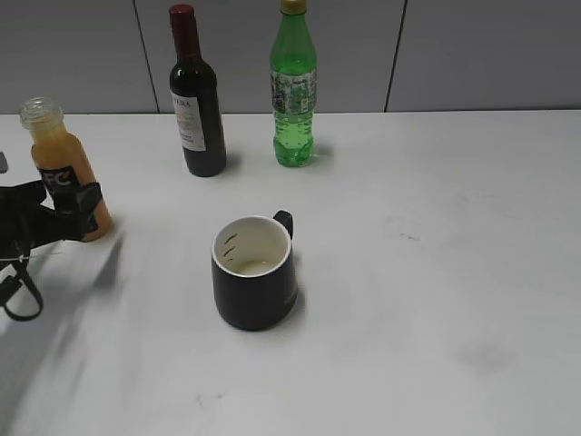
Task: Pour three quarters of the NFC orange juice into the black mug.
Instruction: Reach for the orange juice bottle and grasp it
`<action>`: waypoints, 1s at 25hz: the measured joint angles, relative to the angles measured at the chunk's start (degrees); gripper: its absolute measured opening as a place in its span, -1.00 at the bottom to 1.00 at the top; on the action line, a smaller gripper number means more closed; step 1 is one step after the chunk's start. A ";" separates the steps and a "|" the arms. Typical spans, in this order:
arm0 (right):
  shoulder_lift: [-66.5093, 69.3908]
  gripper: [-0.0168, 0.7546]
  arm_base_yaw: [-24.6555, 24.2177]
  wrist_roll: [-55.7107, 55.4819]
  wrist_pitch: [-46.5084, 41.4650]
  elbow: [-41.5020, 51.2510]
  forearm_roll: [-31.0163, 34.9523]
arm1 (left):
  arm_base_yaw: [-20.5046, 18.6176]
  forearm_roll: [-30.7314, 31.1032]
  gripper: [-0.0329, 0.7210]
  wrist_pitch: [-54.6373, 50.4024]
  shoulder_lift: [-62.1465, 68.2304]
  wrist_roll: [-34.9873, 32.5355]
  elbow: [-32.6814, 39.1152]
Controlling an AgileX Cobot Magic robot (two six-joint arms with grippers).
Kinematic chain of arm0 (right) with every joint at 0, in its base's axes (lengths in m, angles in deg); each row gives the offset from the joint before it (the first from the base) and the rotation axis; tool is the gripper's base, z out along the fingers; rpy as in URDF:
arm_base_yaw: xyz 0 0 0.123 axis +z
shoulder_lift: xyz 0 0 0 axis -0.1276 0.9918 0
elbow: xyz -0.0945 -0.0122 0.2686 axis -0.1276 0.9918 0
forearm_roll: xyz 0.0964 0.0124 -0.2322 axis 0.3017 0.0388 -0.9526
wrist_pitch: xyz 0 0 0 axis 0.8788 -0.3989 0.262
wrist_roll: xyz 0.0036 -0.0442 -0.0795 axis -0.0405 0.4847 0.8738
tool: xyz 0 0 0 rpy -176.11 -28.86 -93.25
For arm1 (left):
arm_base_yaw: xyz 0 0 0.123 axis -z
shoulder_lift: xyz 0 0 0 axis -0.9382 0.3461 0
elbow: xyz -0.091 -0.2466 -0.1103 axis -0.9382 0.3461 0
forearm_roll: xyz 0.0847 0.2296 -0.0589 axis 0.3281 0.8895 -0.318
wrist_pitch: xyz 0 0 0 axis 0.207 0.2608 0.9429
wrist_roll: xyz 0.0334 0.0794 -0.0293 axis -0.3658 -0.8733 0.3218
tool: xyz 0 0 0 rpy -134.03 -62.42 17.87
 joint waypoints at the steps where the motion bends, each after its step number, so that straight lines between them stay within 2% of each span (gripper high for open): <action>1: 0.00 0.56 0.00 0.00 0.00 0.00 0.00 | 0.00 -0.07 0.83 0.00 0.72 -0.10 -0.66; 19: 0.00 0.56 0.00 0.00 0.00 0.00 0.00 | 0.00 0.39 0.78 0.01 10.10 -0.16 -12.12; 21: 0.00 0.56 0.00 0.00 0.00 0.00 0.00 | 0.00 0.69 0.68 -0.04 10.44 -0.16 -12.68; 25: 0.00 0.56 0.00 0.00 0.00 0.00 0.00 | 0.00 1.04 0.35 0.15 11.12 -0.32 -13.01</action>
